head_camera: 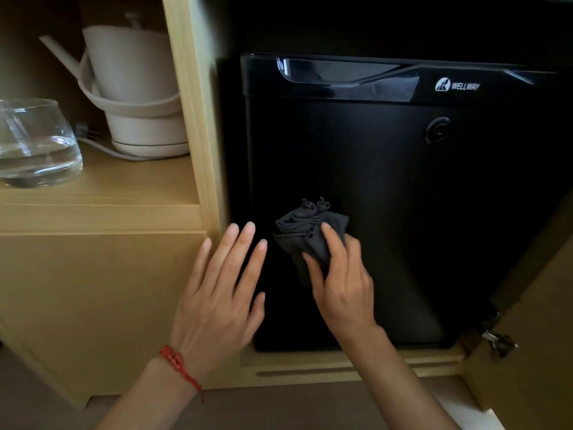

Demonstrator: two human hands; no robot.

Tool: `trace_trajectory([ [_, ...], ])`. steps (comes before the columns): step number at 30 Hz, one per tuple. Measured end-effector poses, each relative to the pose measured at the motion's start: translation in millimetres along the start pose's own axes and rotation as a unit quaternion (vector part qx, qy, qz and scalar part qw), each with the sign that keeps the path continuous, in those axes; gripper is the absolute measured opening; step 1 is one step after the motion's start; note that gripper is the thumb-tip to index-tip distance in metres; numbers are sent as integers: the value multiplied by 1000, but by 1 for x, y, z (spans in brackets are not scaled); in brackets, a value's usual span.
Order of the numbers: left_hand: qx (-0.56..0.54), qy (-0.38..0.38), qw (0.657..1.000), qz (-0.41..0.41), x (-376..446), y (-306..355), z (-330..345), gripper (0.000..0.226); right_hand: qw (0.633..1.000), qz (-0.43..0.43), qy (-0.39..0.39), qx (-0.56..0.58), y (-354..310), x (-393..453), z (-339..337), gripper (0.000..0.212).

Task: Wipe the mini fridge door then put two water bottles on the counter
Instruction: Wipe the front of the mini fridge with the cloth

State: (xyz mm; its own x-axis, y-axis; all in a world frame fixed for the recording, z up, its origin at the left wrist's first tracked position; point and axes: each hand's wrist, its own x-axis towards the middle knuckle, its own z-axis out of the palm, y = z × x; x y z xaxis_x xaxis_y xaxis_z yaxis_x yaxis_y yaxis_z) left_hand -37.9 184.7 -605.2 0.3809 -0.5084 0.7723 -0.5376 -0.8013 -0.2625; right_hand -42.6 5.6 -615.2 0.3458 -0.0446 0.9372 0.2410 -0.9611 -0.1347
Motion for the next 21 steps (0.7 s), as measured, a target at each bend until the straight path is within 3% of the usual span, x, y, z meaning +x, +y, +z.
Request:
trace_trajectory([
  [5,-31,-19,999,22,2,20,10,57,987,152,56,23,45,-5,-32,45],
  [12,-52,-53,997,31,18,44,30,59,907,390,142,66,104,-22,-63,53],
  [16,-48,-73,996,23,25,49,38,60,896,400,169,92,89,-24,-47,53],
  [21,-35,-81,996,28,25,49,41,61,952,269,90,112,51,-31,-20,49],
])
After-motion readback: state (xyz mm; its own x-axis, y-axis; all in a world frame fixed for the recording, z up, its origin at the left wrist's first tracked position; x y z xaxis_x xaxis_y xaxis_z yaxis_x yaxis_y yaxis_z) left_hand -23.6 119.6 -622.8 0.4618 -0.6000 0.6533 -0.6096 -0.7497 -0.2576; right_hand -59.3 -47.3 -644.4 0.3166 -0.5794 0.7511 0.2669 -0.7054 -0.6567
